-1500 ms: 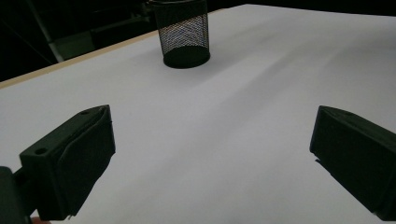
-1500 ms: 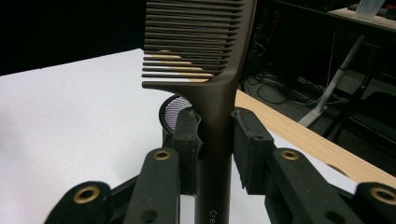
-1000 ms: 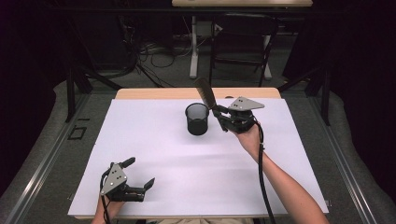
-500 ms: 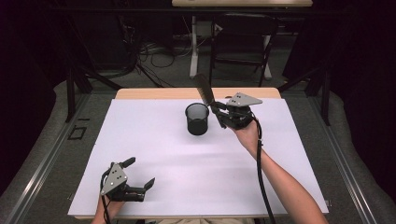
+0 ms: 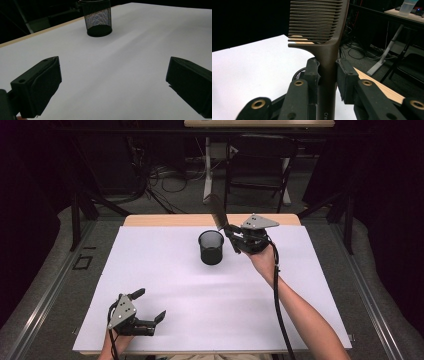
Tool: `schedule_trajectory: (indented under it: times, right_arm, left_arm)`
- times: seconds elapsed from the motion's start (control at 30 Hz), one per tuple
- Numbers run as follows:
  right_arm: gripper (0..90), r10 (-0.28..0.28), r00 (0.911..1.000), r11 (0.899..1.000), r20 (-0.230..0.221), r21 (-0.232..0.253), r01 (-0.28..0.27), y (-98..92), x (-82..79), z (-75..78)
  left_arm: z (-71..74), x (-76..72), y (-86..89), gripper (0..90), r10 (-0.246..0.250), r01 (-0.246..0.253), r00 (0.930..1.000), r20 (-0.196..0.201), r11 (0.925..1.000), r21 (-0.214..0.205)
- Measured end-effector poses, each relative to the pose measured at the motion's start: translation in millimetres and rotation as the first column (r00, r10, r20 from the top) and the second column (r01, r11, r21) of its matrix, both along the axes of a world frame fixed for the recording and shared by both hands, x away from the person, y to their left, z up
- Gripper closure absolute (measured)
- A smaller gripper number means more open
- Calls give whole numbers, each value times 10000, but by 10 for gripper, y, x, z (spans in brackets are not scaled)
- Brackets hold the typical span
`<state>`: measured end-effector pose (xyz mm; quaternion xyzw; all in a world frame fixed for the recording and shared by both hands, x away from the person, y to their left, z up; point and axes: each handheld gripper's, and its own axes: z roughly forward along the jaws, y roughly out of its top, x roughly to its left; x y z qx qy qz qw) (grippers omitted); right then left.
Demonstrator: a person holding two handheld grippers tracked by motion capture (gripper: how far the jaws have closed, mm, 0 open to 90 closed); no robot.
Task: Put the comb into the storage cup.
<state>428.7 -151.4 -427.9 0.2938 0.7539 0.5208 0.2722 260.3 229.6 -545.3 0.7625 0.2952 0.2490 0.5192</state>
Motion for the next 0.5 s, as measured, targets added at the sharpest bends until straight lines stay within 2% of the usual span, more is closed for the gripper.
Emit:
schedule_trajectory:
  times: [0.5]
  right_arm:
    - [725,-33,10000,10000,-46,-50,32,76,82,41]
  left_arm:
    - [0,-1,1,2,-4,4,10000,10,10000,-6]
